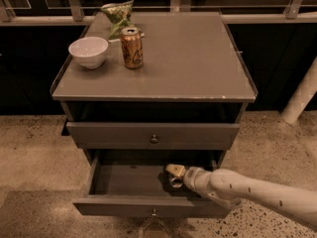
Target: Place redbull can into middle drawer
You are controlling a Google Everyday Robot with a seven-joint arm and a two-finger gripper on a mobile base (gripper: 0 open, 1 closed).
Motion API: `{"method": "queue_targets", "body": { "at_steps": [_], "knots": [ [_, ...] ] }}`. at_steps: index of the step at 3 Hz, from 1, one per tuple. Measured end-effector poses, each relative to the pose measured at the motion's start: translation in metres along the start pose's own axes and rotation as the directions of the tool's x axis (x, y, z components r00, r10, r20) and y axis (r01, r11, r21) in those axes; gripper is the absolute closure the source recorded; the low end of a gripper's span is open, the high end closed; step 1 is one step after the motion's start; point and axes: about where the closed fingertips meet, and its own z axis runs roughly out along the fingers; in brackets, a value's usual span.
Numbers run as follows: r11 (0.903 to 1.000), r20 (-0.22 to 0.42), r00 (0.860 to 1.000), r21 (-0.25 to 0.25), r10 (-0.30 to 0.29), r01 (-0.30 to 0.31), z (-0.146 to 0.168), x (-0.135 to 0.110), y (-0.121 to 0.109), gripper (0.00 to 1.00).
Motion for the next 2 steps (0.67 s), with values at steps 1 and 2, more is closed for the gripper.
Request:
{"method": "queue_targets", "body": {
  "at_steps": [1, 2],
  "knots": [
    [1.0, 0.0, 1.0, 0.0, 0.0, 0.0, 0.0, 0.0, 0.0, 0.0],
    [1.0, 0.0, 1.0, 0.0, 0.0, 0.0, 0.0, 0.0, 0.0, 0.0]
  ]
}}
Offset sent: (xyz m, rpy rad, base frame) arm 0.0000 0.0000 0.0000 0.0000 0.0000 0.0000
